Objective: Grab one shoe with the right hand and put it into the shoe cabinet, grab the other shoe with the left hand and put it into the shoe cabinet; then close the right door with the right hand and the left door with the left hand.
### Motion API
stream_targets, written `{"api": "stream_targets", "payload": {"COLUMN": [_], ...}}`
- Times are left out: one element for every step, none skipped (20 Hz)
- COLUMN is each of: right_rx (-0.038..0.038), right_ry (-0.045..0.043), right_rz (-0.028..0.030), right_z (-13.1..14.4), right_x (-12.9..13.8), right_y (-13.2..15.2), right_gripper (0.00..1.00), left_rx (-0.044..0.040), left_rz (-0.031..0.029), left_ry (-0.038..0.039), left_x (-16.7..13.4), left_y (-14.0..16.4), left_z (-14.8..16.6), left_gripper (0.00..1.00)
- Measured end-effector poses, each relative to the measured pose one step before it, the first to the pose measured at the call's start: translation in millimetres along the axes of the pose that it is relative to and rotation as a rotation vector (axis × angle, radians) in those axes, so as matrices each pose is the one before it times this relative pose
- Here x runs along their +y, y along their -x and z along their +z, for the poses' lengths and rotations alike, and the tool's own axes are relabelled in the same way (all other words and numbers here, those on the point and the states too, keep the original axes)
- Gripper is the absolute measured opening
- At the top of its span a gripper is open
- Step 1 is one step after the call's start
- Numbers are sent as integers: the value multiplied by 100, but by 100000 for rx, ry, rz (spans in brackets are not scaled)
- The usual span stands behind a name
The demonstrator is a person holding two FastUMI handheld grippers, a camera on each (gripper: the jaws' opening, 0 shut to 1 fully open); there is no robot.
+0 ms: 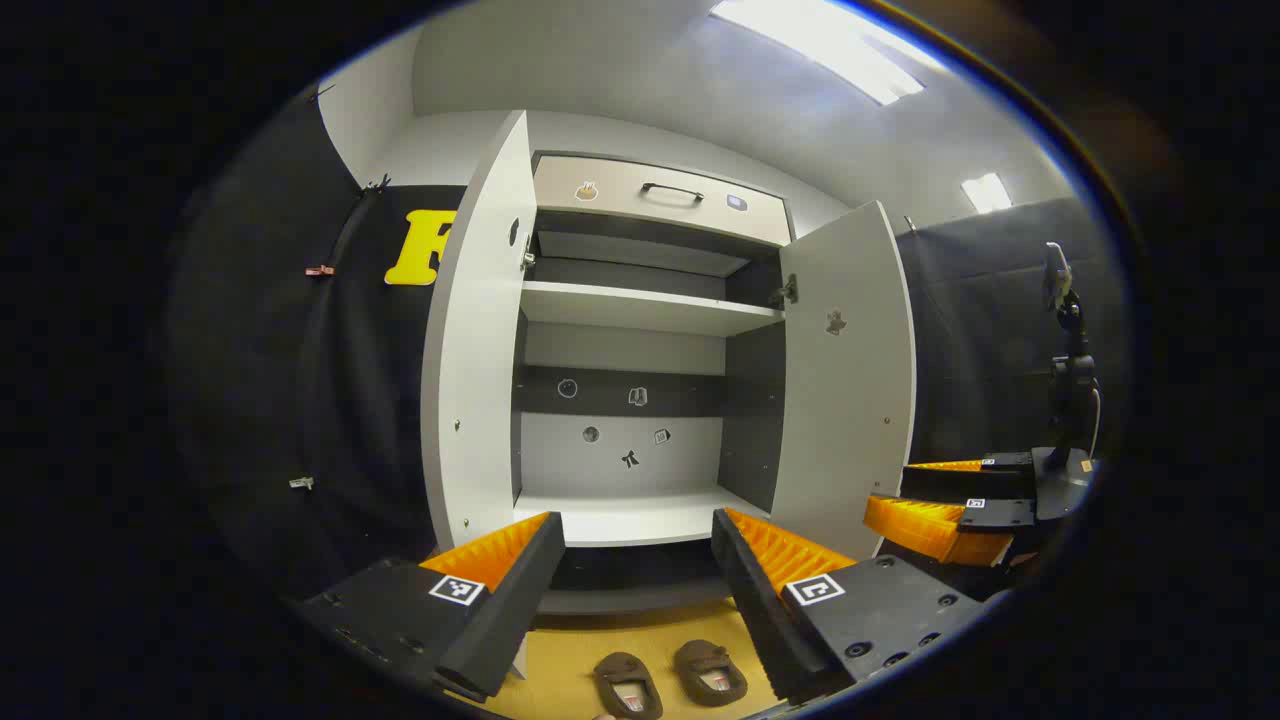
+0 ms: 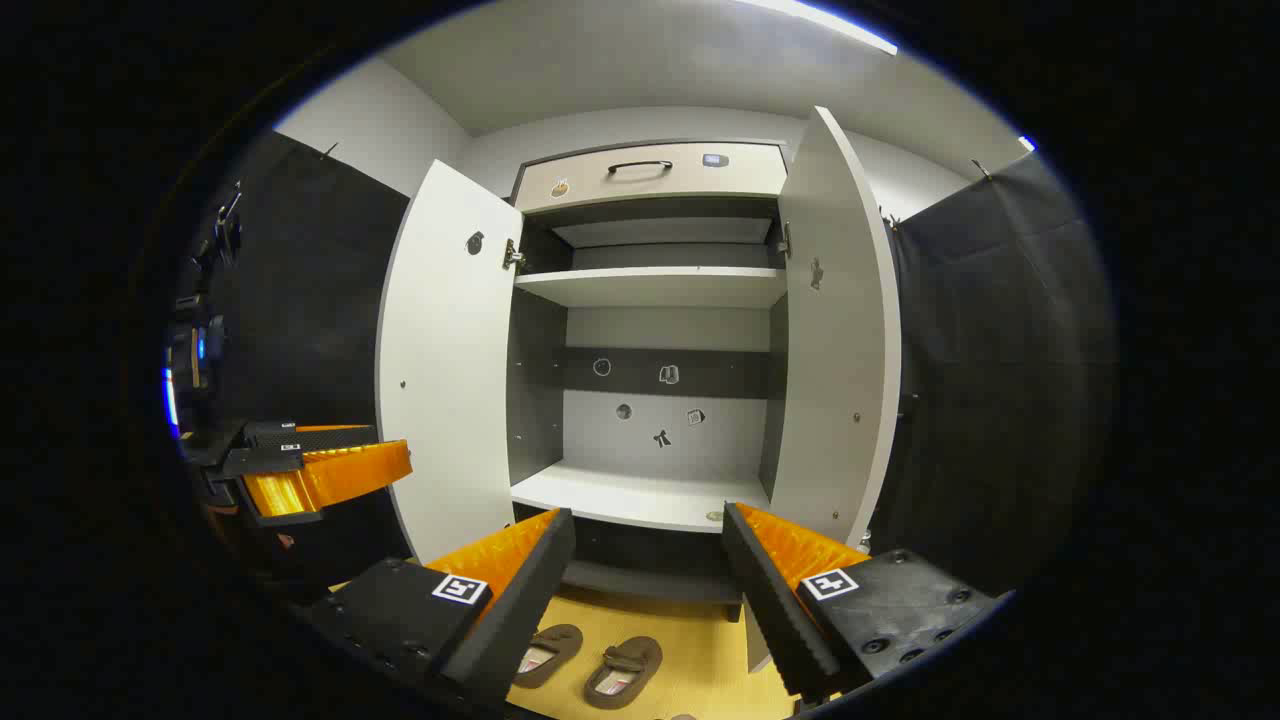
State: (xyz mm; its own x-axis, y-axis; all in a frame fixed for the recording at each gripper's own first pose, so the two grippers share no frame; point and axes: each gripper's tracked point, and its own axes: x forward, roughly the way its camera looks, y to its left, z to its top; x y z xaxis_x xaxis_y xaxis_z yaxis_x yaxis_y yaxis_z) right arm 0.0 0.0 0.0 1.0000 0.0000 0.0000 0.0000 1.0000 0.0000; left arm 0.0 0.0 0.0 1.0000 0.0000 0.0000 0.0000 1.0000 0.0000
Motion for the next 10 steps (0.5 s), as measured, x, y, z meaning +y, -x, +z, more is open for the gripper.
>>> {"api": "stream_targets", "payload": {"right_rx": [141,-23,-8,-254,-203,-126,-64,108,-3,21], "right_ry": [-424,-422,-354,-301,-353,-399,-363,-233,-59,48], "right_rz": [-195,-270,-473,-456,-661,-456,-405,-302,-208,-202], "right_z": [14,32,9,79,69,52,9,-7,6,-18], "right_x": [24,-43,-78,-47,-115,-129,-105,-185,-21,-31], "right_y": [13,-2,-9,10,-130,-56,-13,-57,14,21], "right_gripper": [98,98,98,98,98,98,98,98,98,98], "left_rx": [177,-2,191,-25,-329,-425,-65,84,140,235], "left_rz": [-204,-89,-400,-512,-945,-1175,-853,-173,142,224], "left_ry": [23,-237,-266,-94,280,519,394,-96,-545,-588], "left_x": [15,-24,-61,-81,-166,-258,-124,77,139,101], "left_y": [-72,-53,-153,-70,-110,26,-50,-7,-57,12], "left_z": [23,-50,71,-69,147,33,42,-118,16,-111], "left_gripper": [94,94,94,94,94,94,94,94,94,94]}}
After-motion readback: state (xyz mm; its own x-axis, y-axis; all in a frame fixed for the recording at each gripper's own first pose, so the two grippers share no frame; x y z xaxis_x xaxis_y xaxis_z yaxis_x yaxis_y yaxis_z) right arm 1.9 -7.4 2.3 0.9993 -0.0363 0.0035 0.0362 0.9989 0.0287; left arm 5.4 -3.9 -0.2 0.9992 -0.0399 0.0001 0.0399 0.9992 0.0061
